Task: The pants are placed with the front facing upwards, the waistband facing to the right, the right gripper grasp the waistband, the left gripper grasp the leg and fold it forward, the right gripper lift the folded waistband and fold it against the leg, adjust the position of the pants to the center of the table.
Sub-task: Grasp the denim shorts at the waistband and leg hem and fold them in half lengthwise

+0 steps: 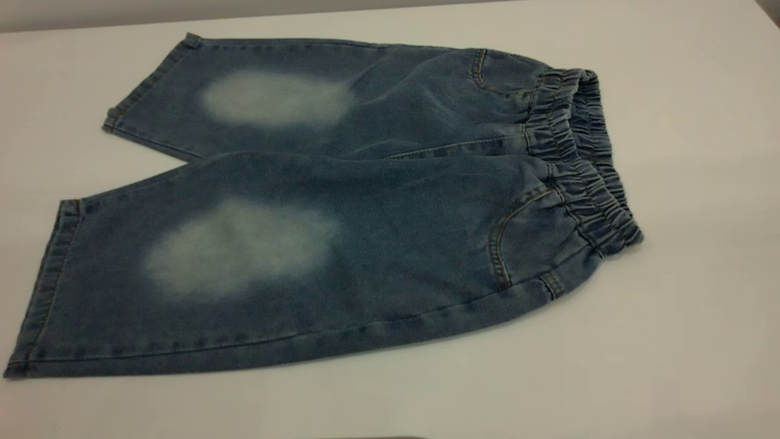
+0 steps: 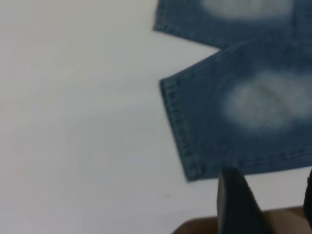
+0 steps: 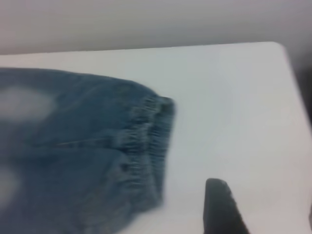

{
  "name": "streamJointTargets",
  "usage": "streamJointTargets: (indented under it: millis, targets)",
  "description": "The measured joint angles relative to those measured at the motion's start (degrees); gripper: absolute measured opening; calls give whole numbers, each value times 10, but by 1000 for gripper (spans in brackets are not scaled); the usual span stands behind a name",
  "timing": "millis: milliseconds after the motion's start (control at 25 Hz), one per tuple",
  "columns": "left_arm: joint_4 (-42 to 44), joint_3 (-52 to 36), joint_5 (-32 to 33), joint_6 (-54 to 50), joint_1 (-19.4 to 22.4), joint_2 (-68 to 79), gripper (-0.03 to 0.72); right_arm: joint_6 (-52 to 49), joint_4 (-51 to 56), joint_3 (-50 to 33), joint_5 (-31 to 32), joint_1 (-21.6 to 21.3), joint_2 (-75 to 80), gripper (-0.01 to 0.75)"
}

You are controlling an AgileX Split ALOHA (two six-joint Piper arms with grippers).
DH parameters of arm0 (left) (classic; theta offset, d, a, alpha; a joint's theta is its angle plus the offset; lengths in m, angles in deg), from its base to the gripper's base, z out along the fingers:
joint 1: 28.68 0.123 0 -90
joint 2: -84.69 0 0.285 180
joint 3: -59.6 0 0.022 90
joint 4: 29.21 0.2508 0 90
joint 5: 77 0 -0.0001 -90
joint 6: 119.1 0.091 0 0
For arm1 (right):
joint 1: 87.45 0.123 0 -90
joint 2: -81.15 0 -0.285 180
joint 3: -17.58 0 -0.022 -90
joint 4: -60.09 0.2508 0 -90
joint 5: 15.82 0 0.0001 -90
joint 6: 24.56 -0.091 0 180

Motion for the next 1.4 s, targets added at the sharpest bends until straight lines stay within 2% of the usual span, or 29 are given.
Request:
streamJointTargets:
  millis: [160, 480, 720, 960, 1400]
  targets:
    - [-37, 29, -41, 40, 0, 101, 300, 80, 78, 5, -75, 0, 110, 354]
    - [-85, 33, -130, 84, 0, 248, 300, 254, 253, 40, -158, 0, 299, 377]
    - [-85, 33, -146, 86, 0, 333, 326, 375, 397, 44, -178, 0, 399, 427]
    - [-85, 33, -151, 86, 0, 406, 447, 460, 505, 45, -154, 0, 527, 430]
    - [-111, 33, -147, 70, 0, 525, 466, 416, 560, 70, -192, 0, 812, 431]
